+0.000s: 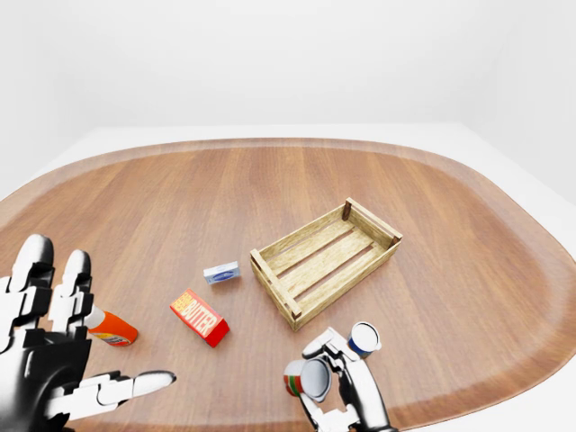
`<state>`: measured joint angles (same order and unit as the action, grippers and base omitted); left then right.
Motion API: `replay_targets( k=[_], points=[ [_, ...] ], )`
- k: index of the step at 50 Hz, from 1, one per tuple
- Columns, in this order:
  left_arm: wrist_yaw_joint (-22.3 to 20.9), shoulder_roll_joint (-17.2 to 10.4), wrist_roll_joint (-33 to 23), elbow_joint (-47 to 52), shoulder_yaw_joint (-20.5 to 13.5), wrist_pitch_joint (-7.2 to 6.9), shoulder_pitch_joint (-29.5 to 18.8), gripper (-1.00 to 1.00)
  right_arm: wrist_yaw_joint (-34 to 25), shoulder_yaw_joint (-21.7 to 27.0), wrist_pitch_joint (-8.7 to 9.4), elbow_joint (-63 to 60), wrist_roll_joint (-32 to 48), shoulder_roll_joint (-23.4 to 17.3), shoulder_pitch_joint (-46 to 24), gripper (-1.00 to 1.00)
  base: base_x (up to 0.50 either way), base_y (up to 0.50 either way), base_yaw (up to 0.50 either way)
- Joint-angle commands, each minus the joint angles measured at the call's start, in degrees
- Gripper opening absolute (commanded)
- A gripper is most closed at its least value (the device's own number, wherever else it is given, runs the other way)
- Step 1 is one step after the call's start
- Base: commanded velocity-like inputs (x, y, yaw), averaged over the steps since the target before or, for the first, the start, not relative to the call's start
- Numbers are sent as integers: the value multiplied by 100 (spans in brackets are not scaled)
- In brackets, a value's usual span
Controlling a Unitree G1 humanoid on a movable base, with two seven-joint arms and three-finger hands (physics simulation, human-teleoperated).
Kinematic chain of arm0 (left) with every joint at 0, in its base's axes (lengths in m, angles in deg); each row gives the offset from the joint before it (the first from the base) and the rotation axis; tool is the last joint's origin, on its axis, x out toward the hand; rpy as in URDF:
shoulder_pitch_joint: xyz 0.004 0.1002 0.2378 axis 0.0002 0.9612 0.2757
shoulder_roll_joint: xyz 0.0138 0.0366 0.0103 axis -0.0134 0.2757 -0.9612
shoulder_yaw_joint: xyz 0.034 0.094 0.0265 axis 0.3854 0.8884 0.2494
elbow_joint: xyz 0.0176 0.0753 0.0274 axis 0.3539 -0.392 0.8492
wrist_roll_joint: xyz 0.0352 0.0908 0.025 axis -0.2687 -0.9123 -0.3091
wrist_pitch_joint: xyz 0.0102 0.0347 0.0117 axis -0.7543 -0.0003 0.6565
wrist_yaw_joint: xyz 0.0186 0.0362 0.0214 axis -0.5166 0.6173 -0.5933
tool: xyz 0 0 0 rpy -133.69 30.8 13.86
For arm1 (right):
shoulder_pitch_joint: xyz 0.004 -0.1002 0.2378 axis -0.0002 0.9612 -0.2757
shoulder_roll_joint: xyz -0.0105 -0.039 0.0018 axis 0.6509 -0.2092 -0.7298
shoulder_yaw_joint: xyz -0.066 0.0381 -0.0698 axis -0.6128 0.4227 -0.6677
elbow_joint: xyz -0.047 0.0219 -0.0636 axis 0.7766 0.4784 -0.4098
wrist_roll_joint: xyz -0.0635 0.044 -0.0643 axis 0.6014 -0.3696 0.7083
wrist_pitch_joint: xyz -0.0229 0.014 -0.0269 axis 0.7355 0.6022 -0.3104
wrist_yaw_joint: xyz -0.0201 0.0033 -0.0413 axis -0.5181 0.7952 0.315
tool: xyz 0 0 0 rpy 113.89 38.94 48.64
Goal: Pick up the tomato sauce, and put it in the wooden tray.
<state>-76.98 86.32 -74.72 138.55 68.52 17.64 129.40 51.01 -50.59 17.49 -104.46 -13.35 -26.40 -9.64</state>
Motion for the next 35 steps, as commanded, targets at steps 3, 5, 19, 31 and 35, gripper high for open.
replay_targets(
  k=[3,5,19,31,35],
  points=[
    [-5,15,-46,-66,-3,-94,-127,100,-192,82,-1,-643,-187,68,221,-100,0,0,0],
    [6,5,-65,-74,13,-111,-144,100,-193,56,-1,-721,-173,82,235,-100,0,0,0],
    [-3,8,-6,-21,-31,-53,-60,100,162,-70,-1,-1588,-149,56,-24,-100,0,0,0],
    [-20,36,-13,33,-29,-21,3,100,434,162,-1,-1850,159,325,-964,-100,0,0,0],
    [-35,50,5,43,-45,5,30,100,562,121,48,-1922,349,385,-1280,-100,0,0,0]
  ],
)
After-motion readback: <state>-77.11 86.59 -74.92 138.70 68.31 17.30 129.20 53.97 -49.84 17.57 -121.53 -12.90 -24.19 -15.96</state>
